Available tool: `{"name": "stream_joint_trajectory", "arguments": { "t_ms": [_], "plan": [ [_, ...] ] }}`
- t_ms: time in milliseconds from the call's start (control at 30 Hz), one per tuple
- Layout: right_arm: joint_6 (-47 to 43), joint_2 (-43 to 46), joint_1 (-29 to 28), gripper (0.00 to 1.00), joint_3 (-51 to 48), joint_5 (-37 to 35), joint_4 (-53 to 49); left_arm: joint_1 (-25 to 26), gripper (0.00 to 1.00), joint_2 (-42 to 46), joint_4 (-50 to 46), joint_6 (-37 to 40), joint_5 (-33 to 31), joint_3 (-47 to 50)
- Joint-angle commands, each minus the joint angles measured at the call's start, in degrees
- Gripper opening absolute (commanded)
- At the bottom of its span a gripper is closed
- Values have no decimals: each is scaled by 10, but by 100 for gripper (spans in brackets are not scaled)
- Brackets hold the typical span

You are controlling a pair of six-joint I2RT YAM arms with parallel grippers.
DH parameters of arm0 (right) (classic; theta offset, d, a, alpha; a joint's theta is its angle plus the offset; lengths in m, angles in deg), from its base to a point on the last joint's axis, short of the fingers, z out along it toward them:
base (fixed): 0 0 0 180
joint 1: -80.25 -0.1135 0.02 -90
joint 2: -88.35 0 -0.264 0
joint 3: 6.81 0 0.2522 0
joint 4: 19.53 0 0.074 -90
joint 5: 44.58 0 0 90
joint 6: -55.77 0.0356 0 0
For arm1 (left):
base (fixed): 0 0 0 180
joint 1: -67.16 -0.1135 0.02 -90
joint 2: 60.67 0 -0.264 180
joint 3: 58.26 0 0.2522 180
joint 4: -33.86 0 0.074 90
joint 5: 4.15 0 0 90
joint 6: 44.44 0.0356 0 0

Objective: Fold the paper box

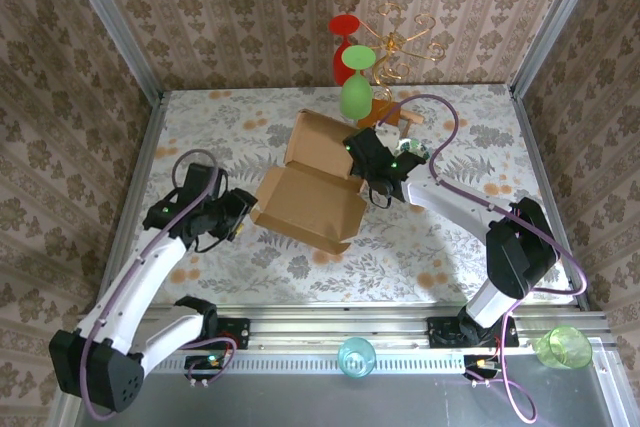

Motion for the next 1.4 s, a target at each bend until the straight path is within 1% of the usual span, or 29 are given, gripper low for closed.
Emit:
{"name": "stream_joint_trajectory", "arguments": {
  "t_ms": [0,167,300,333,367,433,533,700,867,900,1033,1067,1133,1200,1267,1300,1367],
  "plan": [
    [43,-11,3,0,9,-4,8,13,58,8,0,-84,19,13],
    [56,-17,3,0,15,3,8,36,59,2,54,-126,23,31],
    [62,-20,3,0,14,6,7,46,59,-18,79,-133,20,30],
    [63,-20,3,0,14,7,7,47,59,-23,84,-136,20,31],
    [66,-20,3,0,13,8,7,64,58,-29,89,-137,21,31],
    [69,-20,3,0,12,9,8,72,55,-35,95,-142,19,32],
    [71,-20,3,0,11,12,7,80,47,-38,107,-151,12,37],
    [76,-22,3,0,10,21,9,84,23,-48,112,-151,-5,31],
    [83,-26,2,0,8,37,9,85,3,-67,78,-130,-25,1],
    [87,-26,1,0,8,42,7,85,0,-71,60,-123,-33,-8],
    [100,-34,-2,0,13,70,-18,82,0,-79,-16,-85,-69,-52],
    [104,-36,-2,6,16,79,-27,78,0,-82,-30,-72,-75,-61],
    [113,-40,-3,24,22,100,-54,68,0,-91,-57,-45,-79,-79],
    [111,-38,-5,41,30,122,-81,54,0,-113,-98,-1,-70,-104],
    [96,-28,-9,52,35,139,-95,23,0,-135,-141,56,-78,-137],
    [82,-20,-10,56,35,154,-91,15,0,-145,-159,92,-86,-154],
    [55,-7,-10,59,37,190,-93,-3,0,-164,-173,170,-88,-178]
  ]
}}
